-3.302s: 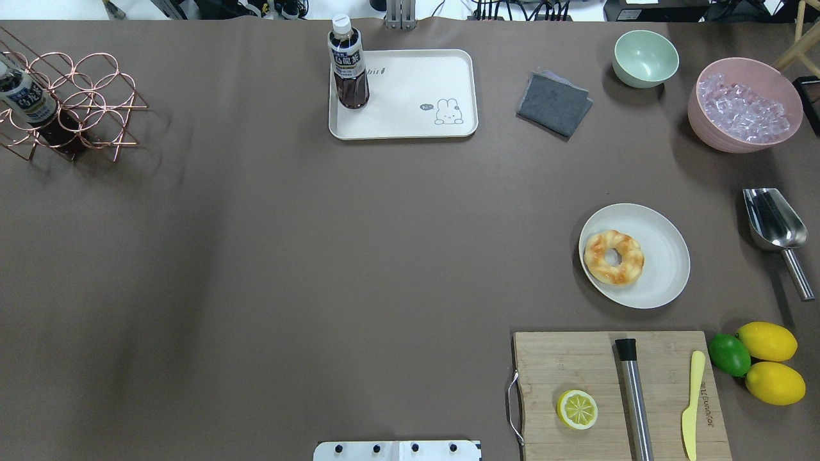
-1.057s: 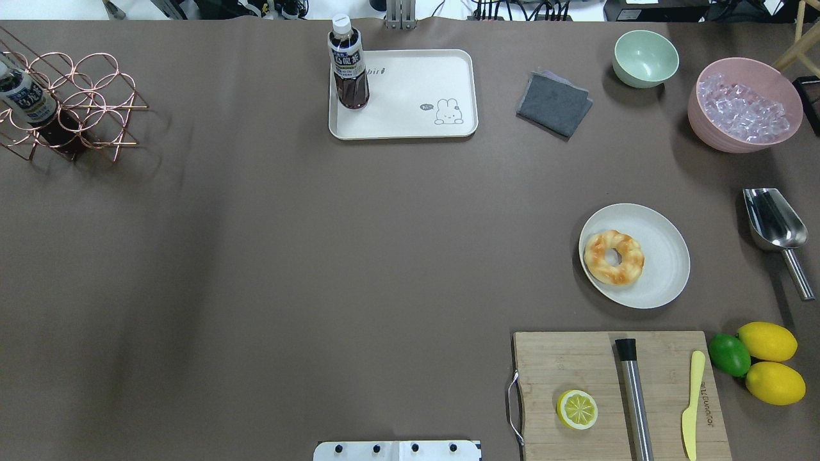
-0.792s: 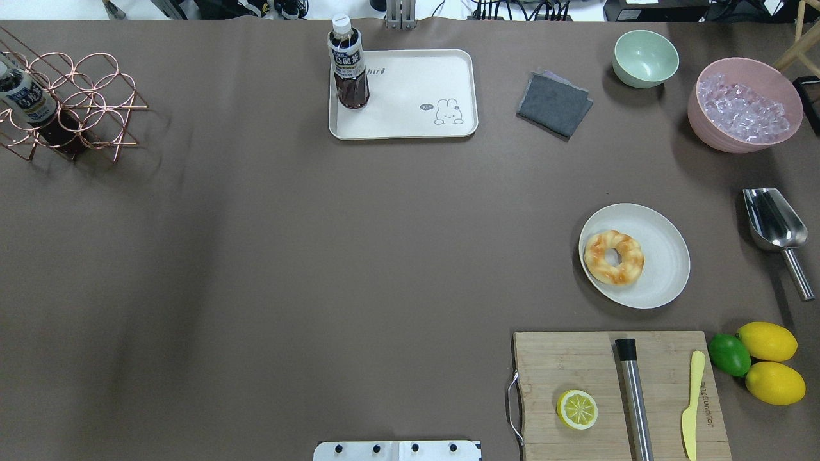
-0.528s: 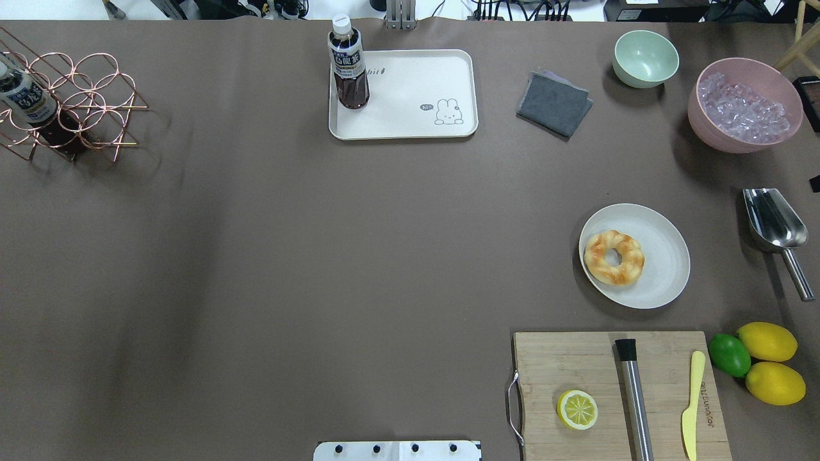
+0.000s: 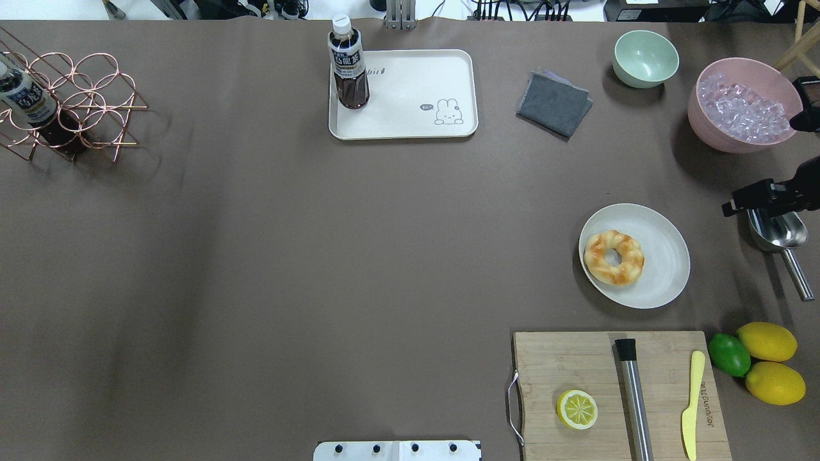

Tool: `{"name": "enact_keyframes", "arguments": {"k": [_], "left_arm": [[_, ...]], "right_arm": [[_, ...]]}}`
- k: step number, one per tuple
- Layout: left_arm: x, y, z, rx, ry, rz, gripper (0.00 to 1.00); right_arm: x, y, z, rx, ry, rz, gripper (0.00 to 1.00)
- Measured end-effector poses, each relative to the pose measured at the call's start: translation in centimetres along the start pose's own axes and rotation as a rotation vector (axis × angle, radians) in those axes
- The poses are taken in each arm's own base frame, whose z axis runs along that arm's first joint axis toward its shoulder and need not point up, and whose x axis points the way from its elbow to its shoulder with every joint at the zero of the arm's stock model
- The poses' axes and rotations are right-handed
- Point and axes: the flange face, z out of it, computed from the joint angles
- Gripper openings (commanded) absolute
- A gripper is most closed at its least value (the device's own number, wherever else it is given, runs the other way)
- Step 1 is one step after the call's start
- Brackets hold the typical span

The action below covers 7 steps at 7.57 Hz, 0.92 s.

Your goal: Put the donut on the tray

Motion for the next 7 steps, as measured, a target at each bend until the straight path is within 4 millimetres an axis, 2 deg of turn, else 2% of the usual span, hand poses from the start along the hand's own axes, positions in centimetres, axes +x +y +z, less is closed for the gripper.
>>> {"name": "enact_keyframes", "arguments": {"k": [3,7], "left_arm": [[-0.1,0.0,0.1,-0.003,0.0,-0.003,0.98],[0.1,-0.3,-0.1,0.002,0.0,0.002,0.98]], "right_arm": [[-2.2,1.3,5.5,0.015,-0.022,0.041,1.0],[-4.7,2.0,8.1,-0.006,-0.019,0.026,0.99]]}}
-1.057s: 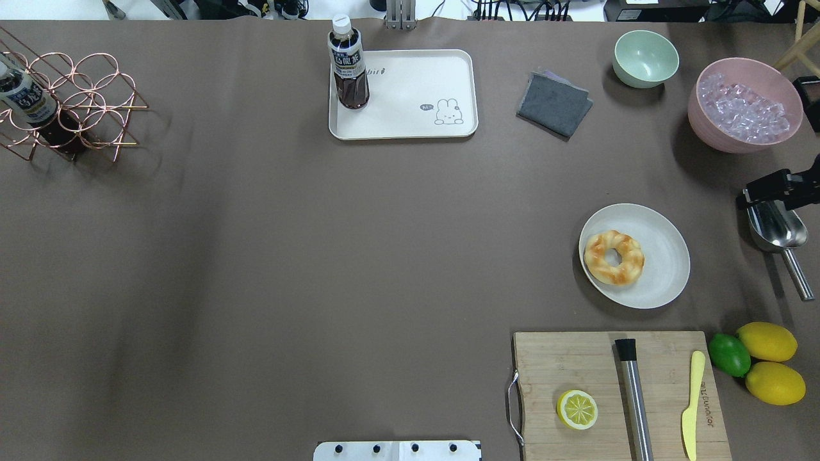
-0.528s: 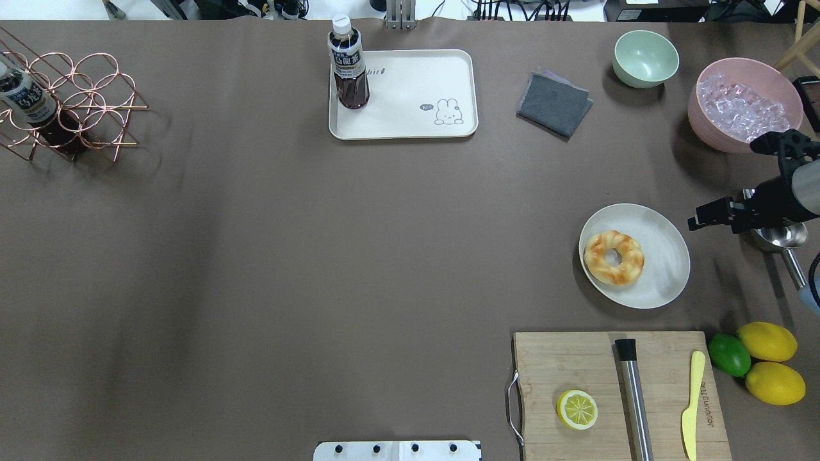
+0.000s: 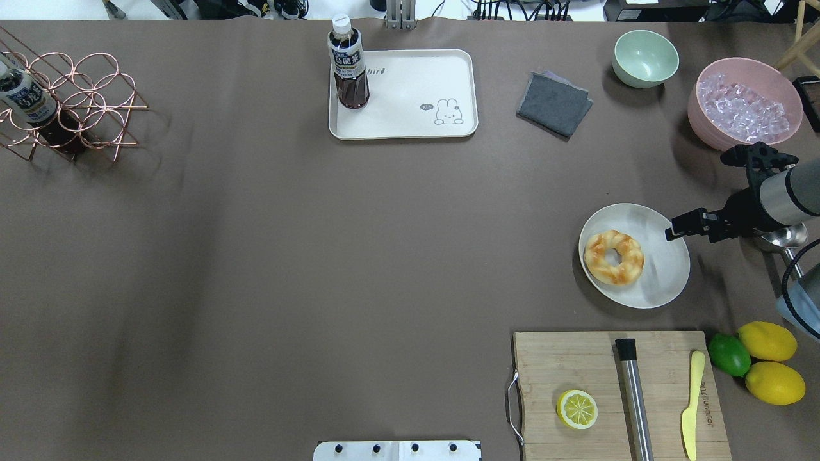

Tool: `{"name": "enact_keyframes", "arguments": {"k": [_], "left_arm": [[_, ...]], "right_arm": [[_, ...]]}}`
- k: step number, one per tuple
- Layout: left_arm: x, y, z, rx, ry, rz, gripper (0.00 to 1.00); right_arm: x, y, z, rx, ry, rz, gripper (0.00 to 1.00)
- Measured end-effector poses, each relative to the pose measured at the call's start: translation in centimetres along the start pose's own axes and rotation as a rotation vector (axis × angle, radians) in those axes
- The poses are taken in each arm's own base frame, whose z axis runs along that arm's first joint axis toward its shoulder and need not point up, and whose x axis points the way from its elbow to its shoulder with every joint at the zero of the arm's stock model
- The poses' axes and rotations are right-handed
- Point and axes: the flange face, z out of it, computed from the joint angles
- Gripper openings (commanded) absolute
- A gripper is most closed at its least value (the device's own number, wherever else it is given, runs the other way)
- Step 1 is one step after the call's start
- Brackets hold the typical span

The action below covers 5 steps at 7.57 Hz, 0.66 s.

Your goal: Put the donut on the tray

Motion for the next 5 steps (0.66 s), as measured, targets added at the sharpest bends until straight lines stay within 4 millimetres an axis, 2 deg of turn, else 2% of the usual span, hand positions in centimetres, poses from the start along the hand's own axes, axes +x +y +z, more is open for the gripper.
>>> {"name": "enact_keyframes", "arguments": {"k": [2,5], "left_arm": [[0.06,-0.18,-0.08,0.002,0.0,0.001,0.98],[0.05,-0.27,-0.08,0.002,-0.001,0.001,0.98]], "right_arm": [[-0.48,0.21,0.44,-0.008,-0.002,-0.006,0.96],[-0.95,0.61,1.09,-0.021,0.0,-0.001,0.27]]}}
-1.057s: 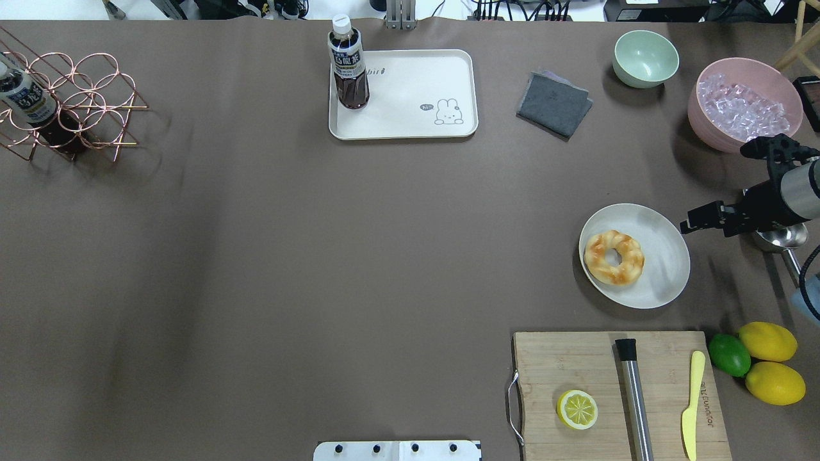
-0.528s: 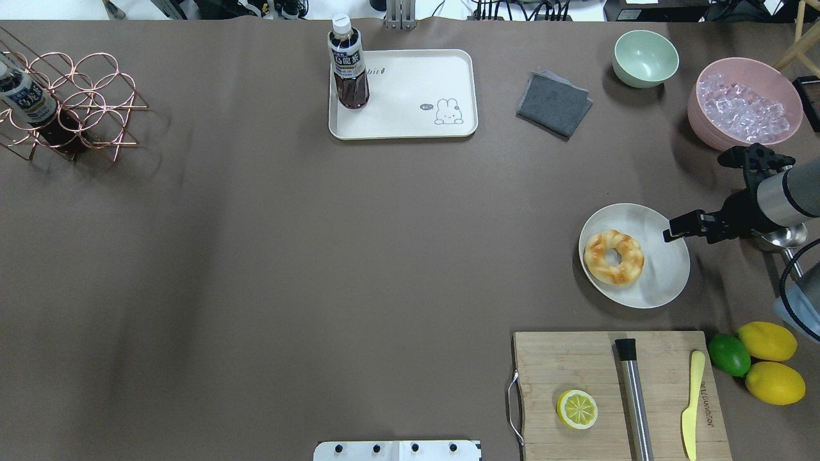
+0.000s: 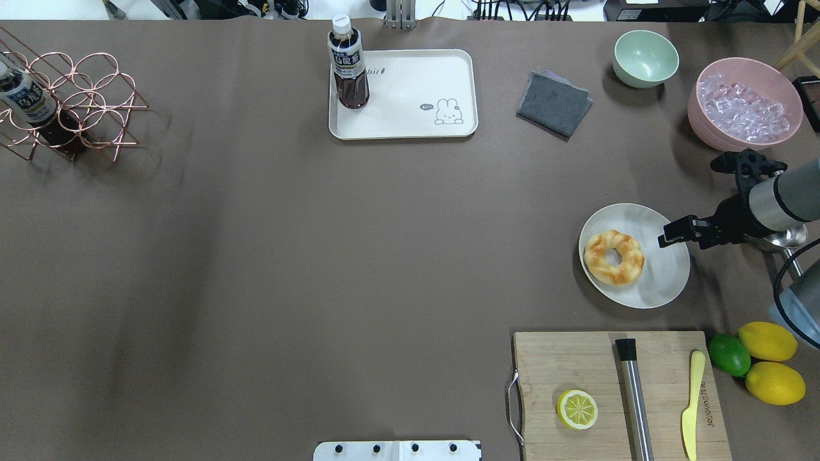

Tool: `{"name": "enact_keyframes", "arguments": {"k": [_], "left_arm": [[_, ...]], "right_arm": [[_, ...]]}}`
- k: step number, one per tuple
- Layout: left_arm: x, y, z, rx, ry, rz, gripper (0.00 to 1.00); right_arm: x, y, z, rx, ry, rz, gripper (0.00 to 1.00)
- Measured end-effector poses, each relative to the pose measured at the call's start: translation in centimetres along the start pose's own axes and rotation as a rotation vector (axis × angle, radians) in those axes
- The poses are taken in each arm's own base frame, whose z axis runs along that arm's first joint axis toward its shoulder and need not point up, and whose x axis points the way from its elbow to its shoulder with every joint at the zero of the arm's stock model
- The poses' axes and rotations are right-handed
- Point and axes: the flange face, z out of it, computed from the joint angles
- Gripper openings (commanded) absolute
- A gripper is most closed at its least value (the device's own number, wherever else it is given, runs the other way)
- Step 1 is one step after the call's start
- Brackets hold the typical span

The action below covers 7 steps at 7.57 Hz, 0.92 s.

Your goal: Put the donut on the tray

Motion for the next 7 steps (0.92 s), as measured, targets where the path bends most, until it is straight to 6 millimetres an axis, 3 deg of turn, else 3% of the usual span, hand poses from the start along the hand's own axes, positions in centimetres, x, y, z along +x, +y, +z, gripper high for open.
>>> {"name": "enact_keyframes", "arguments": {"k": [1,7], "left_arm": [[0.0,-0.01,0.0,0.0,0.0,0.0,0.98],[-0.01,0.0,0.01,0.0,0.0,0.0,0.98]], "right_arm": [[-0.1,0.11,0.17,-0.001,0.002,0.014,0.0],[-1.09,0.5,-0.18,-0.011,-0.019,0.014,0.0]]}}
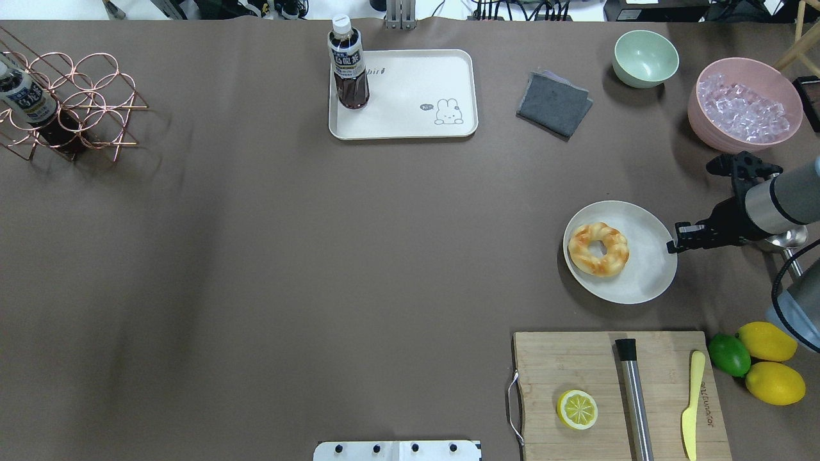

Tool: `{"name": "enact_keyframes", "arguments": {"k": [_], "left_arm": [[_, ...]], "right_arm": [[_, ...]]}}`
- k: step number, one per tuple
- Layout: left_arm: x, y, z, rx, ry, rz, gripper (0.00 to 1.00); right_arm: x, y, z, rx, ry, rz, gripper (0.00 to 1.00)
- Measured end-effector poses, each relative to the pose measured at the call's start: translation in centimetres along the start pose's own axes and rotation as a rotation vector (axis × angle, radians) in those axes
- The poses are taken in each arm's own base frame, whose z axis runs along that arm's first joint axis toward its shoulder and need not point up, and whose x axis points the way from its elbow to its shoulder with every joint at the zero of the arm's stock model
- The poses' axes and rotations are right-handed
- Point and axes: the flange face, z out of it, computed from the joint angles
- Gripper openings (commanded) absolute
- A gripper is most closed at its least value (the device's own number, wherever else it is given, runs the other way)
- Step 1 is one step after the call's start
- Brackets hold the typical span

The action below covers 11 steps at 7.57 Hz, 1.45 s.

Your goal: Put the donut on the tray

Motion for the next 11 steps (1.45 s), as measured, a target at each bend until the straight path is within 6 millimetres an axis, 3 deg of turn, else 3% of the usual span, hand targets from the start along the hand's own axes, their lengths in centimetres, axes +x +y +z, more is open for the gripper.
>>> {"name": "enact_keyframes", "arguments": {"k": [3,5,7,11], "left_arm": [[0.1,-0.2,-0.1,0.003,0.0,0.003,0.98],[0.4,-0.7,-0.5,0.011,-0.001,0.009,0.98],[0.8,-1.2,-1.0,0.02,-0.001,0.016,0.98],[1.1,-1.8,-1.4,0.028,0.0,0.022,0.98]], "right_arm": [[-2.0,-2.1,-3.8,-0.033,-0.118,0.027,0.0],[-5.2,-5.1,-5.3,-0.008,-0.163,0.032,0.0],[-9.6,-11.2,-5.4,0.018,-0.169,0.043,0.0],[-21.7,-22.6,-4.8,0.047,-0.062,0.107,0.0]]}}
